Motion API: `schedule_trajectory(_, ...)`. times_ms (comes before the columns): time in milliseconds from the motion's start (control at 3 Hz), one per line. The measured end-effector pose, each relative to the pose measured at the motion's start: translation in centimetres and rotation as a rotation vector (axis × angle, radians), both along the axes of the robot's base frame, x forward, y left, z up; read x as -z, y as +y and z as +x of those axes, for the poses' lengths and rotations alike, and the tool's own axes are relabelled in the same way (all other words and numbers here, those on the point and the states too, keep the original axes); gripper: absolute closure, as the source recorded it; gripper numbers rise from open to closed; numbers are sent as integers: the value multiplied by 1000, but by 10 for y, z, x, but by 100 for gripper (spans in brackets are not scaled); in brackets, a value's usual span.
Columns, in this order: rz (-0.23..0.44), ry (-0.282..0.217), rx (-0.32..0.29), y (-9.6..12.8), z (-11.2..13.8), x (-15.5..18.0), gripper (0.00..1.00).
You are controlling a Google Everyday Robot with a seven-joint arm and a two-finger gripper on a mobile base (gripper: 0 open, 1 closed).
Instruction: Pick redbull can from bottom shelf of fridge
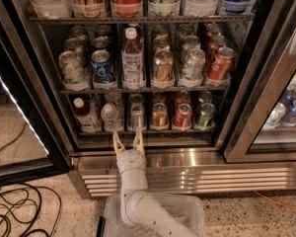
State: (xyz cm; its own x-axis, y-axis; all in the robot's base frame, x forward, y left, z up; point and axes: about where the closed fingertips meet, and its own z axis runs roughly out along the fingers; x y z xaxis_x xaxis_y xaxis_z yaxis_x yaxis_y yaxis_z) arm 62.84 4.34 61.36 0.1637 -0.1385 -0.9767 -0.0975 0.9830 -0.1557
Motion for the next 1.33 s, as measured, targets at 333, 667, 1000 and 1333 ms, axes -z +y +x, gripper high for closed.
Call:
schedule_trajectory(333,4,-3,48,-5,8,1,41)
schedule_trajectory(667,10,-8,88,-10,16,2,40)
schedule_trajectory(1000,21,-22,132,-23,56,8,40)
schedule_trajectory(1333,10,-28,136,-25,66,10,40)
